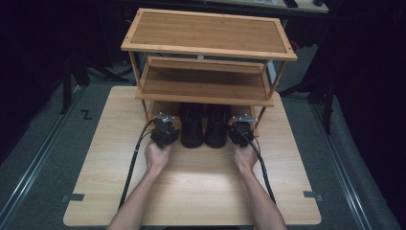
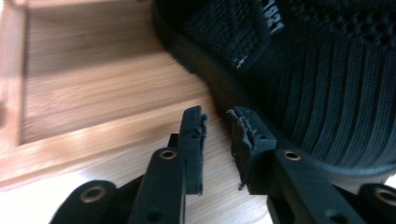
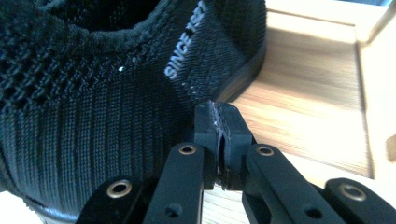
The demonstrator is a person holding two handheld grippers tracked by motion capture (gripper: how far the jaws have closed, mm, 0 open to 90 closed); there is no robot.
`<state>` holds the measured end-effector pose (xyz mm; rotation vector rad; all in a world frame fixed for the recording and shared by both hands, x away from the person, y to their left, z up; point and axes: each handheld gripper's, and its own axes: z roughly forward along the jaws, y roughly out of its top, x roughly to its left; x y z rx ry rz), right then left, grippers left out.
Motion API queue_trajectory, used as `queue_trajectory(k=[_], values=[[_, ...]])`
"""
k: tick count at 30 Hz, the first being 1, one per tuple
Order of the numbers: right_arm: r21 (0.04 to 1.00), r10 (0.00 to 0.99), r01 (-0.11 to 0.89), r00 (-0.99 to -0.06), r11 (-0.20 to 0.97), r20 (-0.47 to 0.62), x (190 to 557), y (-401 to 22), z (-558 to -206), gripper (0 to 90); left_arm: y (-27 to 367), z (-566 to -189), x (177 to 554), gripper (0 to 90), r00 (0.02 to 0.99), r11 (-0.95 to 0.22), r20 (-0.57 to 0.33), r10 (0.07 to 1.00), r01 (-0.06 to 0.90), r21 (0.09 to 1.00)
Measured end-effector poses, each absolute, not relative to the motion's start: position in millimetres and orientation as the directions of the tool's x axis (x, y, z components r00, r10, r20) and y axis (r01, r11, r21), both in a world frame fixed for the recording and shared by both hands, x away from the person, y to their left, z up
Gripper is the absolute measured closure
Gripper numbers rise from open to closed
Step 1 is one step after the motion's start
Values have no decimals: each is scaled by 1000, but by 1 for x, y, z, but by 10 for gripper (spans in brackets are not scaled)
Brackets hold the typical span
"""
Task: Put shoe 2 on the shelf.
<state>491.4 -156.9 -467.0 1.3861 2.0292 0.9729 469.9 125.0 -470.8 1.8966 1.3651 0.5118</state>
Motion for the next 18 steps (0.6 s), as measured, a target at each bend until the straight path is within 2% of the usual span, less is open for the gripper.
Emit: queue_trajectory(k=[6, 13, 18], values=[[774, 935, 598, -354, 210, 20, 497, -154, -468, 894, 111, -465, 480, 890, 364, -169, -91, 927, 622, 765], [777, 941, 601, -337, 190, 30, 502, -150, -464, 896, 109, -462, 490, 900, 363, -174, -84, 928, 622, 763], [772, 943, 608, -332, 184, 36, 506, -149, -464, 896, 107, -459, 495, 900, 346, -132, -115, 931, 615, 778]])
